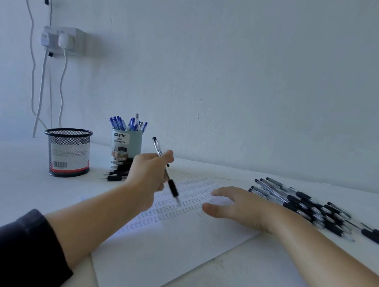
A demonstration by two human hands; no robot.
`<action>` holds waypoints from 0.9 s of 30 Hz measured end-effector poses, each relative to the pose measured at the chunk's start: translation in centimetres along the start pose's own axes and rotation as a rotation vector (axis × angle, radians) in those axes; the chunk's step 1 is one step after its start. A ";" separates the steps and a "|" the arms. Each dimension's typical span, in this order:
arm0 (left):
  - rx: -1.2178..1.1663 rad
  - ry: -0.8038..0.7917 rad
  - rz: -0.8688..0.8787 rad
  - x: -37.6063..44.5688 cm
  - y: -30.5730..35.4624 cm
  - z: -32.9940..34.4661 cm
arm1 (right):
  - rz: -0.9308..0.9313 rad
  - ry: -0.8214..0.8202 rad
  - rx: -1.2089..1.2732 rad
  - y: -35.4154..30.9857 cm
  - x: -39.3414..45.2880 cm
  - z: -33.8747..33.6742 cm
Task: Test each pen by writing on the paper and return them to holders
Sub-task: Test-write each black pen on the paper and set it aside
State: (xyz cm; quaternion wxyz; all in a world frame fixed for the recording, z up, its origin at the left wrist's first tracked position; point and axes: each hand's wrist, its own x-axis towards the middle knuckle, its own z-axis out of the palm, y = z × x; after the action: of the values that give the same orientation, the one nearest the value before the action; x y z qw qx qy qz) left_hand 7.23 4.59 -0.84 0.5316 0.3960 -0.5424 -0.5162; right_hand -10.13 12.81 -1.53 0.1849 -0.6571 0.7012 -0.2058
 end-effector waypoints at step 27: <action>0.256 -0.168 -0.037 0.6 -1.5 0.2 | 0.640 0.723 -0.424 5.9 -0.8 -5.2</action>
State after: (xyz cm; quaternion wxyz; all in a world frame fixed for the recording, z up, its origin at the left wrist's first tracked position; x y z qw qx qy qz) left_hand 6.81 3.80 -2.14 0.4199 0.4259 -0.6387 -0.4841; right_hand -17.79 14.19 -0.26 -0.1520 -0.3202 0.9121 -0.2061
